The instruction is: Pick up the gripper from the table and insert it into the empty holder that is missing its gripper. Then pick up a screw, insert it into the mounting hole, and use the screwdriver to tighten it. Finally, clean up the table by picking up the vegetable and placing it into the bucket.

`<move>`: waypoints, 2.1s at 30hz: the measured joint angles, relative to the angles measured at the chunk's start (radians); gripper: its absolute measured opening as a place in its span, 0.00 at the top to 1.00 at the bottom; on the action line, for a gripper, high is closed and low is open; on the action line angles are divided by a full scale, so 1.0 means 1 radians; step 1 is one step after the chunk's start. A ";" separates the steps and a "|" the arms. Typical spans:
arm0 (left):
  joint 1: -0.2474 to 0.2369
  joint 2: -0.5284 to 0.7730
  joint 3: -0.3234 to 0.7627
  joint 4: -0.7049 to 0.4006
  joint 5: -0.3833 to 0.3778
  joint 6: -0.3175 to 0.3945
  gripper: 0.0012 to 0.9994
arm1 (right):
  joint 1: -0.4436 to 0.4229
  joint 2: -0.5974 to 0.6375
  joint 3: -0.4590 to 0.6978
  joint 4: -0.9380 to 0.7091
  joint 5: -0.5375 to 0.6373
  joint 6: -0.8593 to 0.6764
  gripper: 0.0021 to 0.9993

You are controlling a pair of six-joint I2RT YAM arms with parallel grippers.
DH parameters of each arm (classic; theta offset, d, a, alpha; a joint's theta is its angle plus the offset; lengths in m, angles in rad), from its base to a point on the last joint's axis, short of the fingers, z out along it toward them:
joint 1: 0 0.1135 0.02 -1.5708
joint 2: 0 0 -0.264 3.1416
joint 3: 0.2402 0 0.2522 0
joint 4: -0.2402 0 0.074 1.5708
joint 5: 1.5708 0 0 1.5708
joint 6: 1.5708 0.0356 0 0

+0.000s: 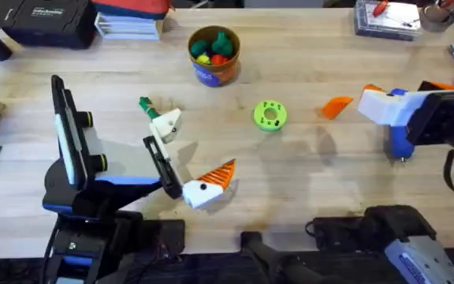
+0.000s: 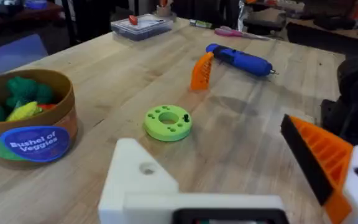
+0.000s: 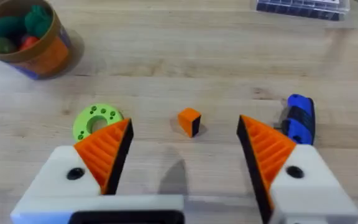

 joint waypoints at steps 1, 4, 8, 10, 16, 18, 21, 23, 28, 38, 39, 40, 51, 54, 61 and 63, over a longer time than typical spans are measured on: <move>0.009 0.000 0.000 -0.001 0.010 0.000 0.01 | 0.000 0.000 0.000 0.000 0.000 0.000 0.01; 0.017 0.000 0.000 -0.004 0.034 0.000 0.01 | 0.000 0.000 0.000 0.000 0.000 0.000 0.01; 0.017 0.000 0.000 -0.007 0.053 0.000 0.01 | 0.000 0.000 0.000 0.000 0.000 0.000 0.01; 0.017 0.000 0.000 -0.007 0.056 0.000 0.01 | 0.000 0.000 0.000 0.000 0.000 0.000 0.01; 0.017 0.000 0.000 -0.007 0.059 0.000 0.01 | 0.000 0.000 0.000 0.000 0.000 0.000 0.01; 0.017 0.000 0.000 -0.007 0.059 0.000 0.01 | 0.000 0.000 0.000 0.000 0.000 0.000 0.01; 0.017 0.000 0.000 -0.007 0.060 0.000 0.01 | 0.000 0.000 0.000 0.000 0.000 0.000 0.01; 0.017 0.000 0.000 -0.007 0.060 0.000 0.01 | 0.000 0.000 0.000 0.000 0.000 0.000 0.01; 0.017 0.000 0.000 -0.007 0.062 0.000 0.01 | 0.000 0.000 0.000 0.000 -0.001 0.000 0.01; 0.017 0.000 0.000 -0.008 0.062 0.000 0.01 | 0.001 0.031 0.007 0.047 -0.152 -0.036 0.01; 0.017 0.000 0.000 -0.007 0.062 0.000 0.01 | 0.003 0.057 0.014 0.024 -0.166 -0.050 0.01; 0.017 0.000 0.000 -0.007 0.062 0.000 0.01 | 0.010 0.103 0.027 -0.005 -0.180 -0.065 0.01; 0.017 0.000 0.000 -0.008 0.062 0.000 0.01 | 0.055 0.495 0.132 -0.100 -0.095 -0.229 0.01; 0.017 0.000 0.000 -0.008 0.062 0.000 0.01 | 0.055 0.543 0.134 -0.087 -0.055 -0.343 0.01; 0.017 0.000 0.000 -0.008 0.062 0.000 0.01 | 0.055 0.694 0.137 0.003 0.060 -0.459 0.01; 0.017 0.000 0.000 -0.008 0.062 0.000 0.01 | 0.055 0.742 0.141 0.009 0.072 -0.474 0.01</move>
